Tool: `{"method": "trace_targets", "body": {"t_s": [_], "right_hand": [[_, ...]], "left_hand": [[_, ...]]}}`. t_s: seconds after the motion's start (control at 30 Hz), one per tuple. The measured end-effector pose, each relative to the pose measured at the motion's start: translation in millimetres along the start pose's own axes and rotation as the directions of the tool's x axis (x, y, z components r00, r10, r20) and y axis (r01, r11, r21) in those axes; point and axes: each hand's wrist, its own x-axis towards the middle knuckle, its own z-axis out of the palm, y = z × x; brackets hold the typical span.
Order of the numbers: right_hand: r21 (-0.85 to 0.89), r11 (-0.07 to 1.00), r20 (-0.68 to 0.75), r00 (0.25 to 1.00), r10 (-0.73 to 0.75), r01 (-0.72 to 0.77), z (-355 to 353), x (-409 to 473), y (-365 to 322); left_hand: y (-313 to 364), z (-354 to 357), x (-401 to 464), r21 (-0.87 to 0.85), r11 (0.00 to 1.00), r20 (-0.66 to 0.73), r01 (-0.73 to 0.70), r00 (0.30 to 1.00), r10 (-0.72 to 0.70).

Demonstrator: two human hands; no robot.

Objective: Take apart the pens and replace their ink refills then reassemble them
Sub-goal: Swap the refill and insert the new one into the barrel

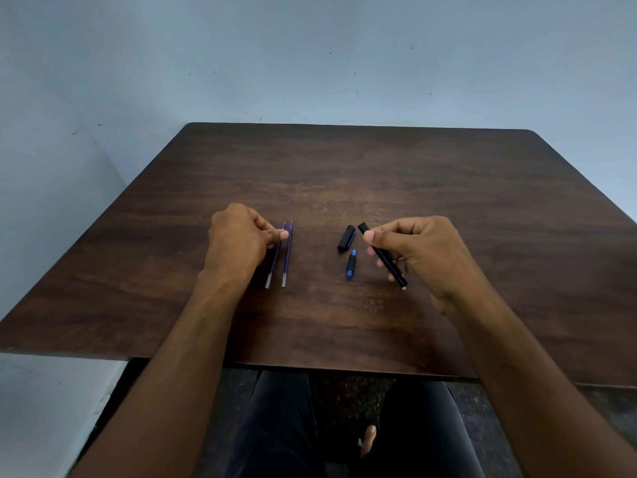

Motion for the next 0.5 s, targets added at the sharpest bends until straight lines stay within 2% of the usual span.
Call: {"method": "trace_targets", "body": {"t_s": [0.17, 0.37, 0.5], "right_hand": [[-0.014, 1.0, -0.036, 0.999, -0.02, 0.02, -0.5, 2.7, 0.8], [0.106, 0.994, -0.045, 0.999, 0.03, -0.025, -6.7, 6.3, 5.7], [0.13, 0.991, -0.052, 0.998, 0.034, -0.027, -10.3, 9.3, 9.8]], "left_hand": [[7.2, 5.4, -10.7, -0.003, 0.989, -0.122, -0.15, 0.981, 0.149], [34.6, 26.8, -32.5, -0.212, 0.919, 0.02, -0.331, 0.939, 0.343], [44.6, 42.9, -40.1, -0.313, 0.872, 0.071, -0.375, 0.907, 0.416]]}}
